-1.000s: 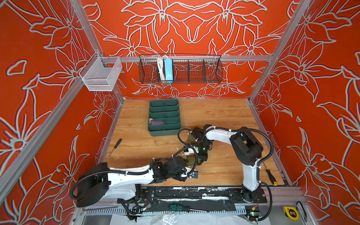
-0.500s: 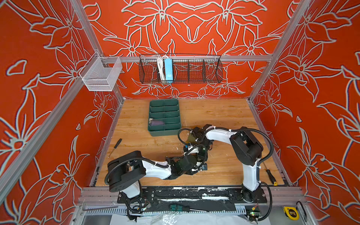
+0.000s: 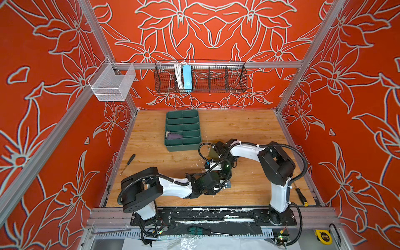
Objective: Roll the socks
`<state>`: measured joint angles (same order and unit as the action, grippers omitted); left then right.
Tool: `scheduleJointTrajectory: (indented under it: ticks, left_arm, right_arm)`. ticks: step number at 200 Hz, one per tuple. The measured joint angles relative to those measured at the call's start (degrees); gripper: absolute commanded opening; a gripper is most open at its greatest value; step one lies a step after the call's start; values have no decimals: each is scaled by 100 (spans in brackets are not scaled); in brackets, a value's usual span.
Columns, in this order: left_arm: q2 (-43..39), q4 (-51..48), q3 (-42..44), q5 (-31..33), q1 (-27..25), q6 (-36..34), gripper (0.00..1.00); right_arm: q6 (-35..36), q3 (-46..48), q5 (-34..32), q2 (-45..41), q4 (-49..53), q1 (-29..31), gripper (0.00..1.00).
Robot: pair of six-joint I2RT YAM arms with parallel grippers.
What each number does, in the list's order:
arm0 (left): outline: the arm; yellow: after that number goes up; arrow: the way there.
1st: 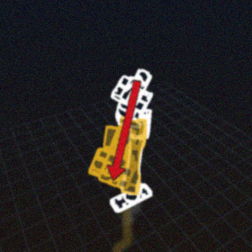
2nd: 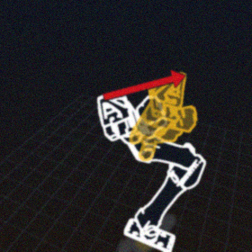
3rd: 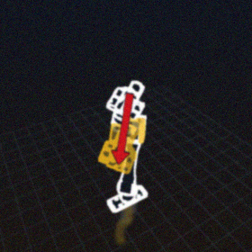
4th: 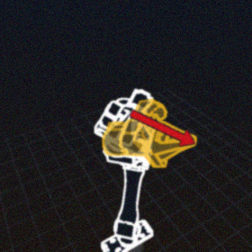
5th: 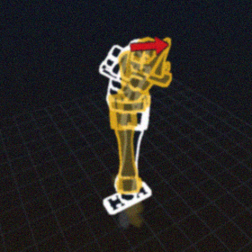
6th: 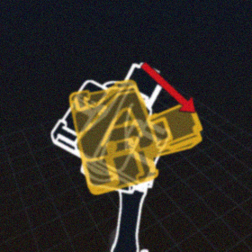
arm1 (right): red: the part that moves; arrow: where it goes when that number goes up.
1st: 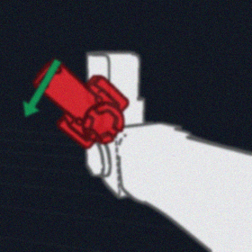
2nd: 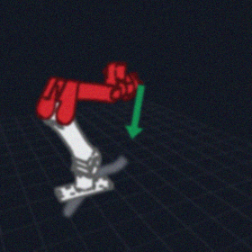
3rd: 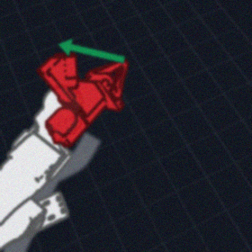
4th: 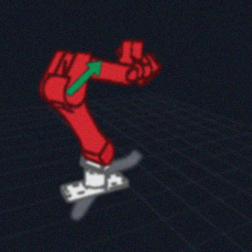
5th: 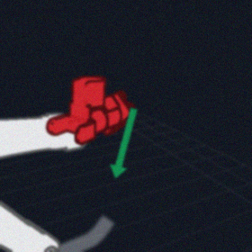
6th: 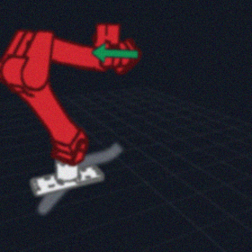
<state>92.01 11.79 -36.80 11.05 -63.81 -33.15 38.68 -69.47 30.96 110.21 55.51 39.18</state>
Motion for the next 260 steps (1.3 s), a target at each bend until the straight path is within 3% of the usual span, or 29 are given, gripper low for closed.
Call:
scheduleJointTrajectory:
  ticks: [25, 71, 103, 124, 151, 184, 213, 240, 260]
  left_arm:
    - [-2, -170, -37, -72, -7, 103, 2]
    - [-24, -782, -310, -380, 24, 195, 3]
    - [107, -1764, -935, -1266, 249, 238, 4]
    - [369, -2457, -1567, -2020, 546, 284, 4]
    - [774, -3198, -2256, -3095, 1091, 518, 5]
    - [1421, -3661, -2664, -4164, 1652, 1019, 5]
    - [1537, -3713, -2643, -4638, 1740, 1325, 5]
    - [1537, -3672, -2535, -4850, 1735, 1521, 5]
    - [1541, -3633, -2500, -4935, 1740, 1615, 5]
  right_arm:
    - [-151, 632, -461, -780, -422, 7, 51]
    - [-931, 1945, -2719, -3150, -1788, -289, 59]
    - [-1539, 2686, -4496, -4903, -3331, -885, 64]
    - [-1687, 3161, -5187, -6076, -4315, -1180, 65]
    - [-1403, 3722, -4907, -7521, -5077, -1209, 57]
    - [-372, 3788, -3657, -8203, -4492, -1084, 57]
    - [791, 3751, -2931, -7755, -3261, -22, 58]
    - [1283, 3748, -2997, -6749, -2669, 1368, 58]
    - [1307, 3757, -3209, -5827, -2750, 2020, 59]
